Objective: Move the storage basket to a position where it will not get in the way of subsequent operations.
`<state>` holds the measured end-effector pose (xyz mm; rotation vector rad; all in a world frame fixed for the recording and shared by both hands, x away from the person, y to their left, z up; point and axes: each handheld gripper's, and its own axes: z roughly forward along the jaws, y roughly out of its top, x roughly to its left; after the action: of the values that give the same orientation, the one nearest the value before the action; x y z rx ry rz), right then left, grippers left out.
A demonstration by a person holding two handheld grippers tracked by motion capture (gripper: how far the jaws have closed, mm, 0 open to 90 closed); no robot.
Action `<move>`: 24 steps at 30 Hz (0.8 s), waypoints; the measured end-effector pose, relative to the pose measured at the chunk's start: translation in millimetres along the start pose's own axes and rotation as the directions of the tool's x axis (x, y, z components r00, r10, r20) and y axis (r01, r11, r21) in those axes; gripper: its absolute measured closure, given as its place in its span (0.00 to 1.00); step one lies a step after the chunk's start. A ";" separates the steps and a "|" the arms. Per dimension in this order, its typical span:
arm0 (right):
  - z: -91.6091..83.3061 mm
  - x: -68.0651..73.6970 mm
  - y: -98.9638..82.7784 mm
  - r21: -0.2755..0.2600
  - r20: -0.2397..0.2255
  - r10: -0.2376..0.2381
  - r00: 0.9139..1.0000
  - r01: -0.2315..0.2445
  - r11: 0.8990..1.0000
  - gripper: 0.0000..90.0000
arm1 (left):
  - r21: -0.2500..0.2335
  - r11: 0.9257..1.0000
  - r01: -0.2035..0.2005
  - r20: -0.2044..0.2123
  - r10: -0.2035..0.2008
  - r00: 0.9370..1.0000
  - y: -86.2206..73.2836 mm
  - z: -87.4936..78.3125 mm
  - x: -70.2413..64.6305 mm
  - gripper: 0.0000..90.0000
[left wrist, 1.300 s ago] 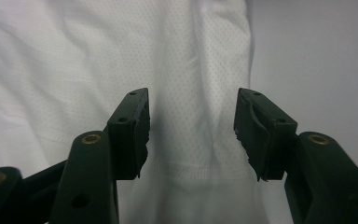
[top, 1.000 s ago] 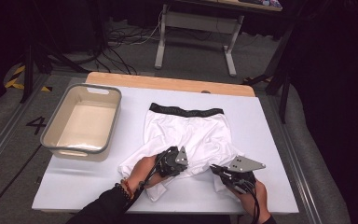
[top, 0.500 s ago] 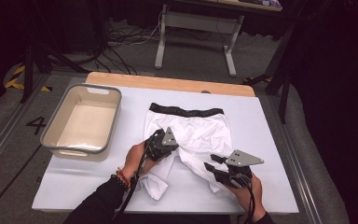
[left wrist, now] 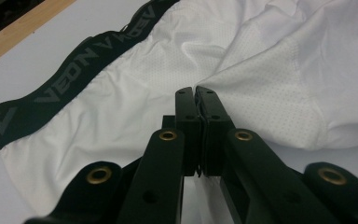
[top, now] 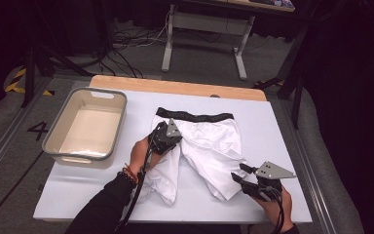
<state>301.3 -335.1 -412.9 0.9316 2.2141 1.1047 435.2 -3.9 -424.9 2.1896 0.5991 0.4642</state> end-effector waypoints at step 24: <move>20.5 42.5 -12.3 0.120 -0.214 -0.087 0.973 0.115 0.986 0.65 | -0.043 0.987 -0.152 0.194 0.158 0.968 -70.2 -98.0 -83.5 0.54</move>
<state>283.3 -298.4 -439.6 0.7753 2.5012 1.0620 298.4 48.8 -430.4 2.2321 0.3139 0.3284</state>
